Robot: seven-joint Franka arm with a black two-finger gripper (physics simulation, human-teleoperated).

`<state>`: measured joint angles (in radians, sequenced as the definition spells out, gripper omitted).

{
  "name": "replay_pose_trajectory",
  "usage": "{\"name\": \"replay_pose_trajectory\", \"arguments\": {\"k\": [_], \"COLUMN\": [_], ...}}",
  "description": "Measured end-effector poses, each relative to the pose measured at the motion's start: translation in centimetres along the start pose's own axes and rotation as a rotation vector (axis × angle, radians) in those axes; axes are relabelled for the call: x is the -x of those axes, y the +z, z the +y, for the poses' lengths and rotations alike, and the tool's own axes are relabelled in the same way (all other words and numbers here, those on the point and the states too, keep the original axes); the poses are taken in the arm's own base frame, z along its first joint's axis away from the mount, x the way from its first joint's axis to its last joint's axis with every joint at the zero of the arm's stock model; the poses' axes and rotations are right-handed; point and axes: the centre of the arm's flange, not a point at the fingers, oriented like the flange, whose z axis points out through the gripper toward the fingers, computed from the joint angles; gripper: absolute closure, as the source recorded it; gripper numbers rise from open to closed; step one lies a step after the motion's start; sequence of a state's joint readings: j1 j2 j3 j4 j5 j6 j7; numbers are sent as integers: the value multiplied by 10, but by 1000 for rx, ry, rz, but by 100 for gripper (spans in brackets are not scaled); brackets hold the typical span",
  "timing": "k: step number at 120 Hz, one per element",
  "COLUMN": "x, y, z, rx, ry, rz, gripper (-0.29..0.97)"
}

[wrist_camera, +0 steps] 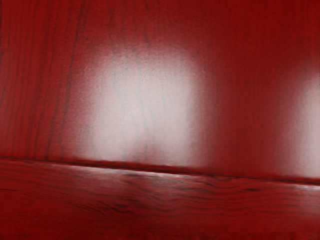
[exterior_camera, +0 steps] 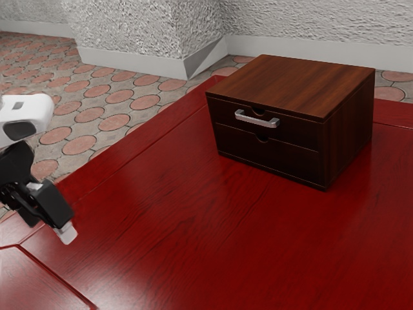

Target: Pull the drawer handle with one arm to open the drawer

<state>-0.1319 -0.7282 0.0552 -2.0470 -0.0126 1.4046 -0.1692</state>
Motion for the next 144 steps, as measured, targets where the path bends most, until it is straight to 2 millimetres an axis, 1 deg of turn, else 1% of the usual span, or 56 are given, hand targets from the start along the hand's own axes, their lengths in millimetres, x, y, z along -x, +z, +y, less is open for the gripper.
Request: {"name": "replay_pose_trajectory", "arguments": {"k": [4,10,18,24,34,40,48,55,62,68,73,78,84,98,104,112,116,120,126,131,144], "x": [5,-2,-20,-30,-54,-78,-115,-153,-188,-213,-228,-238,-245,-253,-260,-273,-283,-296,-310,-317,-331], "y": [7,15,10,5,9,25,40,52,65,80,92,98,100,93,100,115,119,121,117,117,130], "z": [5,11,13,13,18,25,34,41,44,45,44,41,37,26,25,27,29,31,33,32,22], "rx": [3,2,-8,-28,-60,-75,-90,-99,-108,-114,-121,-133,-151,-185,-195,-197,-204,-216,-239,-252,-268], "ry": [18,61,175,274,455,568,711,821,917,996,1059,1117,1182,1296,1341,1389,1411,1432,1461,1480,1515], "rz": [1,11,54,85,108,107,112,116,114,109,111,121,141,197,208,228,242,260,290,305,311], "gripper": [0,0,0,0,0,0,0,0,0,0,0,0,0,0,0,0,0,0,0,0,0]}}
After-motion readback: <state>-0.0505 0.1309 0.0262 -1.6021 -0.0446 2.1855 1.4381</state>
